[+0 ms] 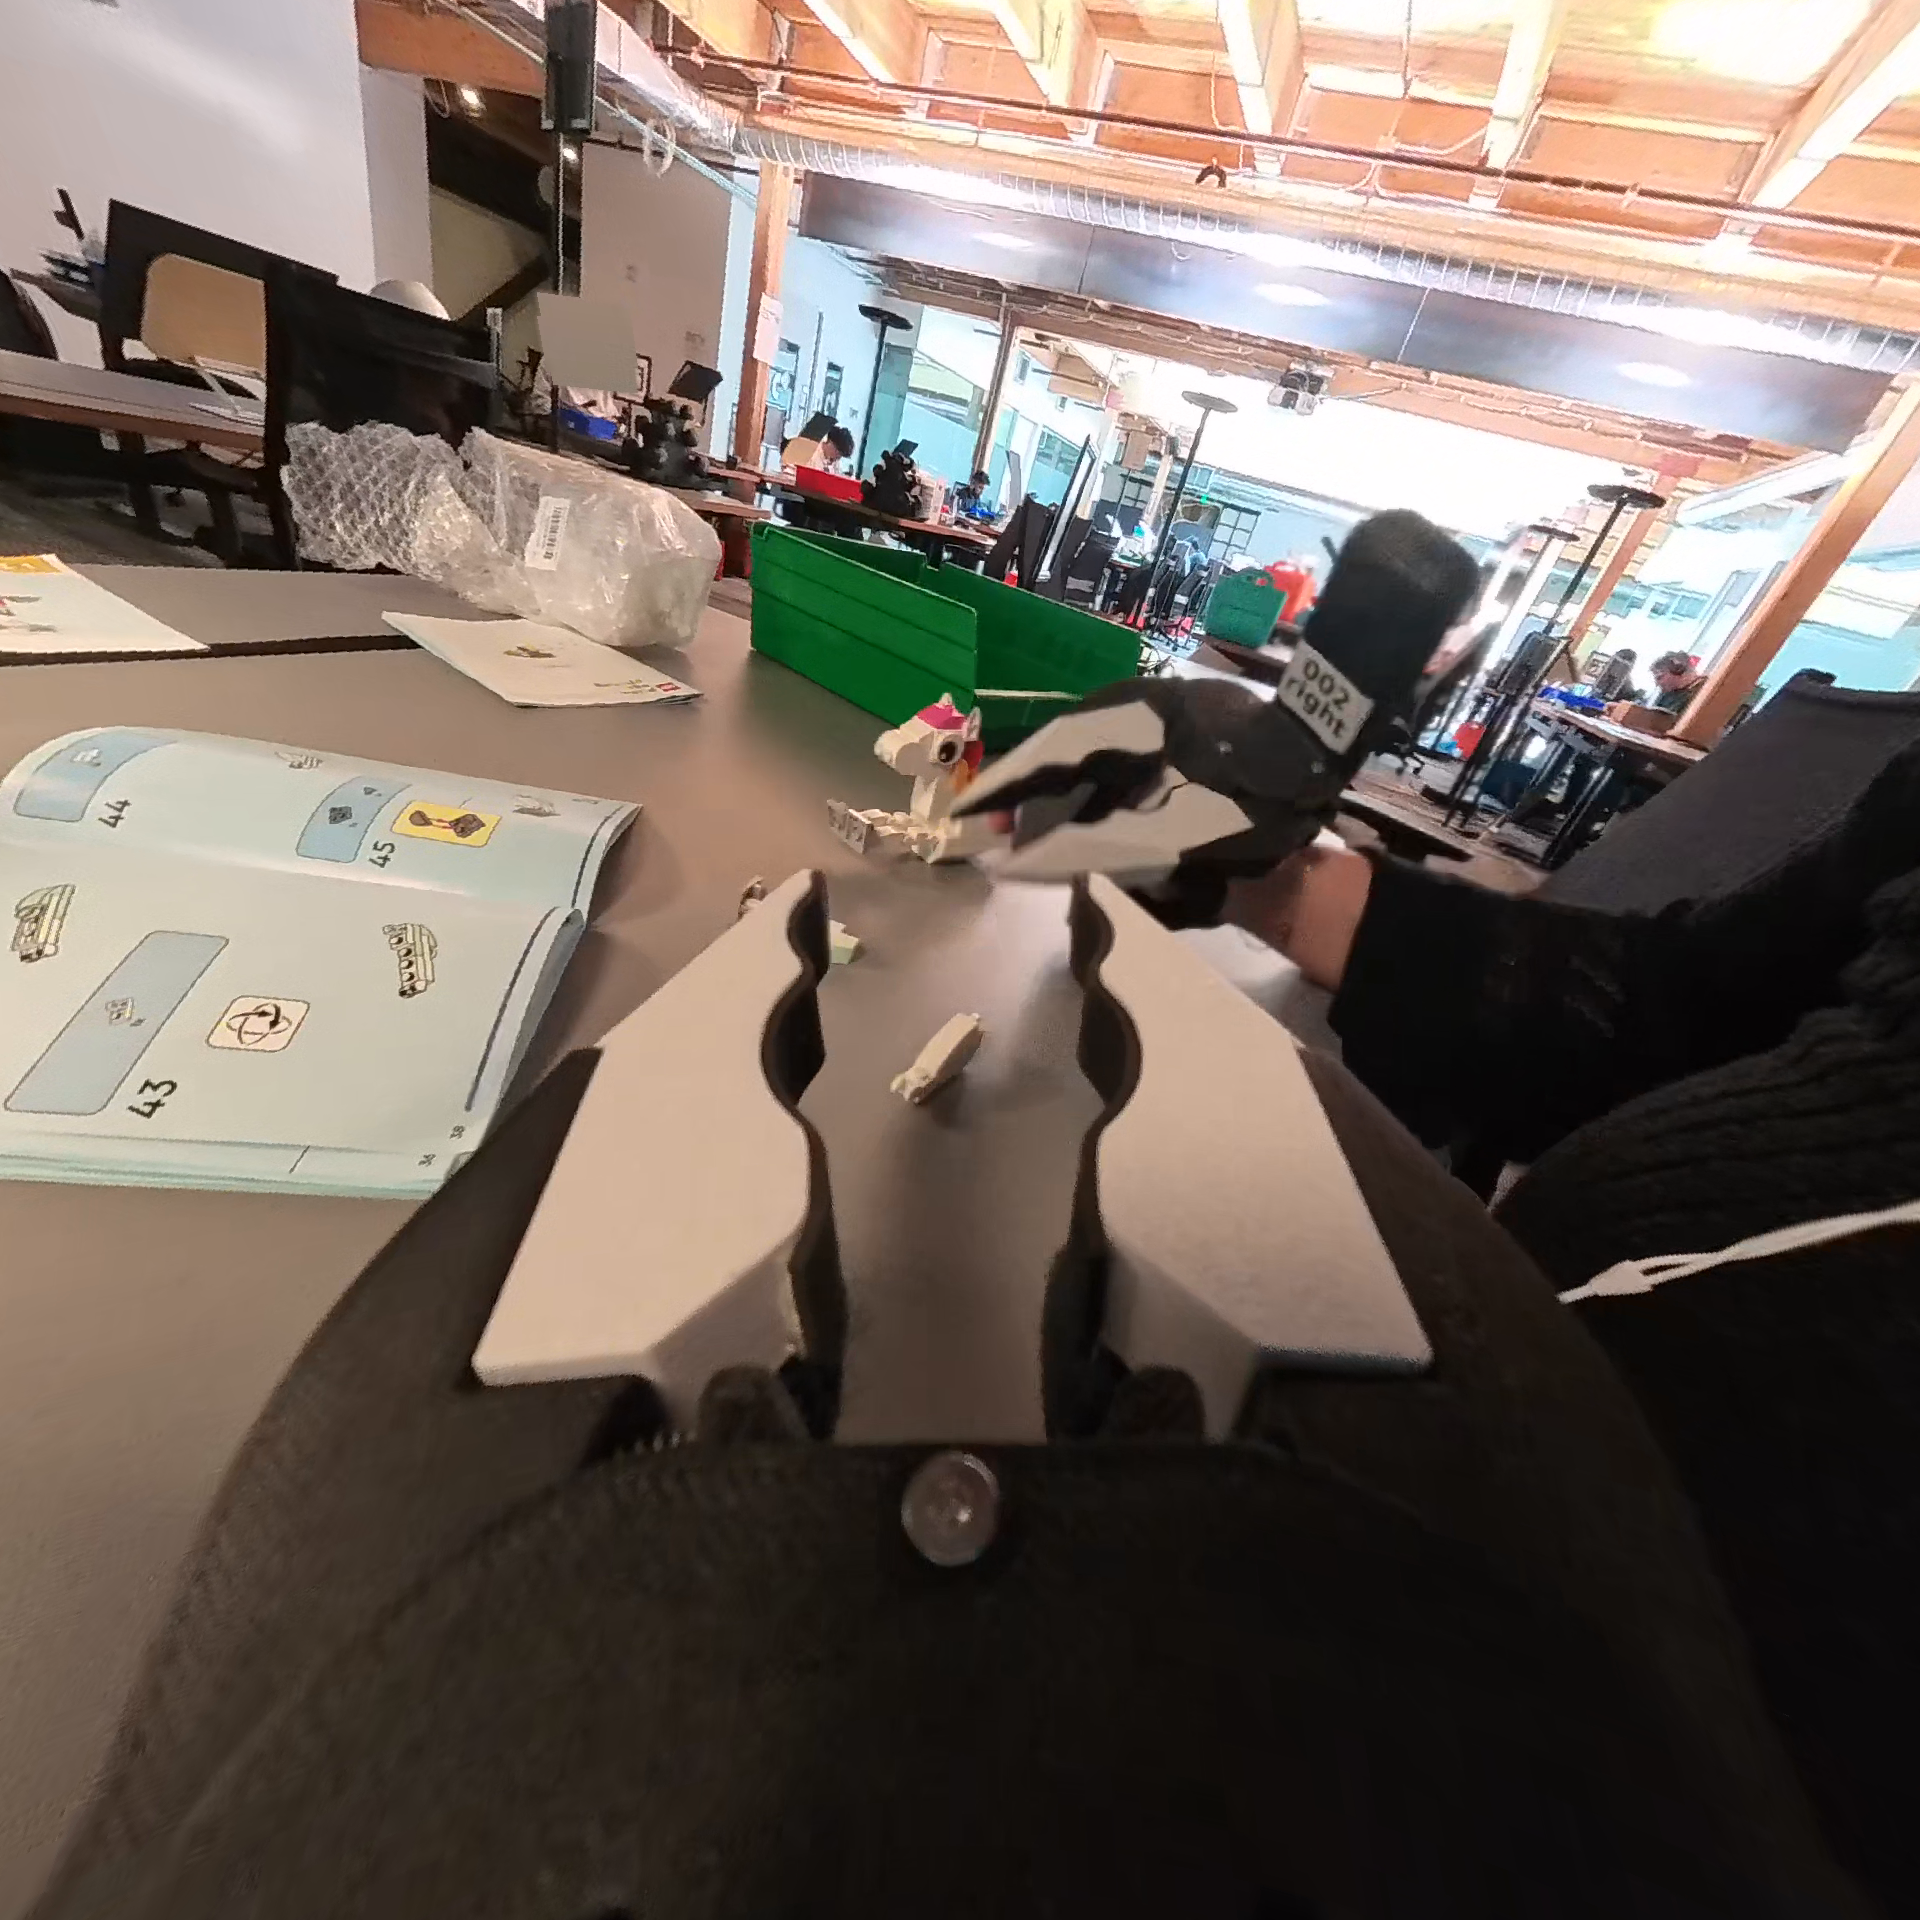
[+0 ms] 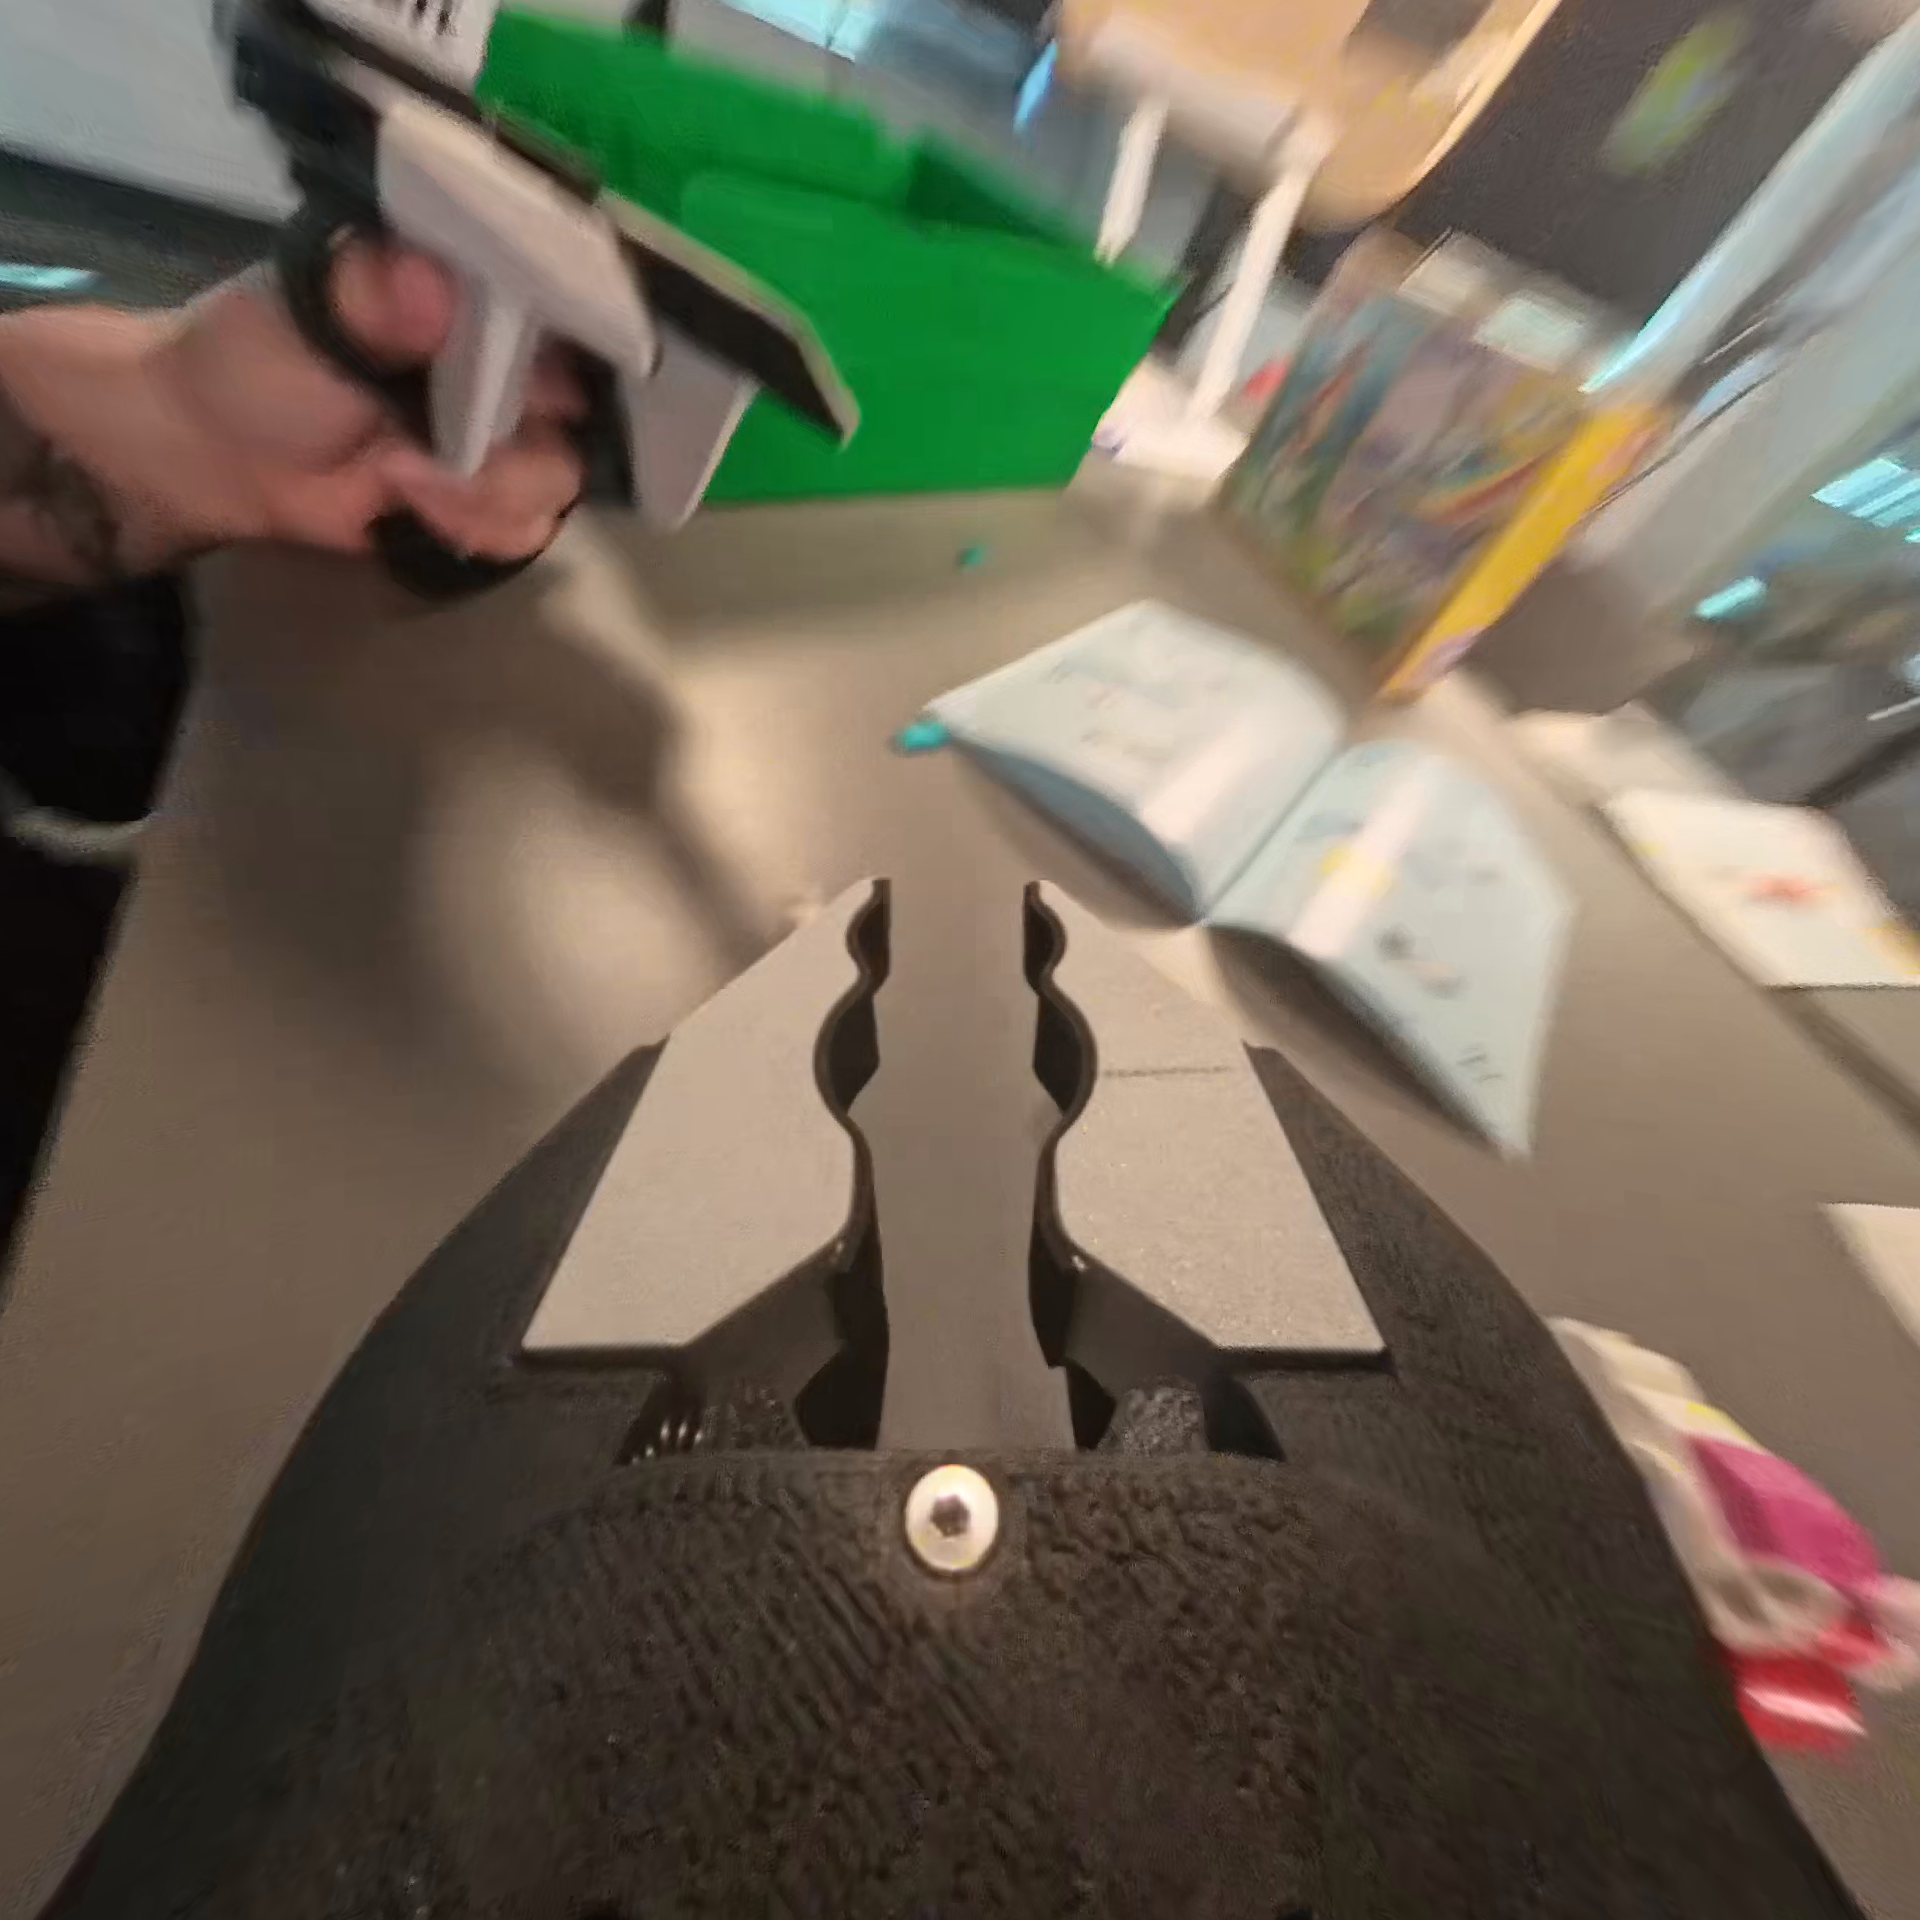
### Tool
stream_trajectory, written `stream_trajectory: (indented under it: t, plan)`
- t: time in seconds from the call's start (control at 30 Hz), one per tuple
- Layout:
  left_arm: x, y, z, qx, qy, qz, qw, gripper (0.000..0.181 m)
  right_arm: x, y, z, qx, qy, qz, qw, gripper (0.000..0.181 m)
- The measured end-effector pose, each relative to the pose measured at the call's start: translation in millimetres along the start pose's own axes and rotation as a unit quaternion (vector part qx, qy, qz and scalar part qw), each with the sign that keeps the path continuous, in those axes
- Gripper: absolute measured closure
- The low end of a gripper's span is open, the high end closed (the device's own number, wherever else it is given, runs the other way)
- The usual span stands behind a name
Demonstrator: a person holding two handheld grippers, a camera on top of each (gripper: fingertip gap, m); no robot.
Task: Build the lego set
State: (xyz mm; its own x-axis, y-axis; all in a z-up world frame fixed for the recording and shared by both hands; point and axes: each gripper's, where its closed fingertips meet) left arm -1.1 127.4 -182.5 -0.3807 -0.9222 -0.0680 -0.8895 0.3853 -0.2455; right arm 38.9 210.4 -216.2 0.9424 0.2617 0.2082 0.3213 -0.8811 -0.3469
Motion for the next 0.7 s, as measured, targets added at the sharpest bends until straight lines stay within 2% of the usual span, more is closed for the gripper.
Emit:
stream_trajectory:
  t: [0.07, 0.1, 0.23, 0.43, 0.7]
  plan:
    - [0, -3, 1, 0.002, 0.0, 0.007, 1.0, 0.135, 8, -19, -15, 0.036, -0.068, 0.094, 0.993, 0.166]
    - [0, -3, 1, 0.007, 0.0, 0.01, 1.0, 0.135, 11, -25, -21, 0.065, -0.087, 0.128, 0.986, 0.177]
    - [1, 0, 0, 0.029, -0.004, 0.01, 1.0, 0.136, 15, -34, -45, 0.174, -0.103, 0.219, 0.955, 0.181]
    - [0, 5, 2, 0.041, 0.003, -0.002, 0.999, 0.136, 11, -15, -56, 0.279, -0.119, 0.246, 0.921, 0.181]
    - [0, 5, 4, 0.033, 0.008, -0.009, 0.999, 0.136, 11, -16, -50, 0.293, -0.108, 0.25, 0.917, 0.181]
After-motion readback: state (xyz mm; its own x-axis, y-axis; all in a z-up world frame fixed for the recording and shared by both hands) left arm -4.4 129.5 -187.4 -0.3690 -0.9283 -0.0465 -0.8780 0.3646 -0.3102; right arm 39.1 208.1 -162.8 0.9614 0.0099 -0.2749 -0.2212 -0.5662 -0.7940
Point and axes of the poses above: each gripper's, where its closed fingertips meet, x back along the fingers, z out of its underside, y = z × x across the jaws, and after that the axes turned 2 degrees about z, right-handed
